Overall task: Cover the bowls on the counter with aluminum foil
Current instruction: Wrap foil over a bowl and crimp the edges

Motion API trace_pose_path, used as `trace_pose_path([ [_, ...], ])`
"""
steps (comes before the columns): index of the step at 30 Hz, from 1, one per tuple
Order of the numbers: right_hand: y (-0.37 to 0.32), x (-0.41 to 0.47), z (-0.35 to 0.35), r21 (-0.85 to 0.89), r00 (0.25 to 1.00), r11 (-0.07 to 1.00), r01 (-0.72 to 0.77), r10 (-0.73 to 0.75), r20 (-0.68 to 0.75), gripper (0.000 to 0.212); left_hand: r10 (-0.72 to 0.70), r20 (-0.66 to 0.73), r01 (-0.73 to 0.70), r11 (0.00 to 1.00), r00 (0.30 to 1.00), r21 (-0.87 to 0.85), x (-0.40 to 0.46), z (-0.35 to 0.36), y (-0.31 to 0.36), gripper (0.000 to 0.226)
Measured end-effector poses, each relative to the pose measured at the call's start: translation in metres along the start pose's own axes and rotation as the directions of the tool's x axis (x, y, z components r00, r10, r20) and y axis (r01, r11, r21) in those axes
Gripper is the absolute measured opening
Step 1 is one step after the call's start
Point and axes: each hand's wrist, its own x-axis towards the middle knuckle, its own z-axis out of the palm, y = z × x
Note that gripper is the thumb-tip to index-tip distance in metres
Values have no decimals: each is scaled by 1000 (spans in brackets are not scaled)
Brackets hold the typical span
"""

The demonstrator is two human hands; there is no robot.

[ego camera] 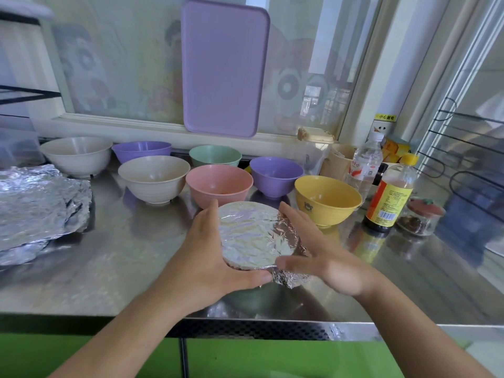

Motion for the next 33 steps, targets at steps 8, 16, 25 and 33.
trace_pose_path([
  [8, -5, 22, 11, -121, 997, 993, -11, 2, -78, 96, 20, 38, -21, 999, 999, 41, 0, -5, 1, 157],
  [16, -2, 11, 6, -132, 1000, 991, -25, 23, -14, 103, 44, 18, -43, 999, 999, -15, 4, 4, -1, 125],
  [25, 2, 6, 1, -259, 1000, 966, 20, -17, 16, 130, 93, 33, -87, 985, 995, -149, 10, 4, -13, 119],
  [33, 4, 4, 5, -282, 1000, 960, 5, -7, -8, 135, 127, 53, -112, 968, 990, -225, 6, 1, -12, 112],
])
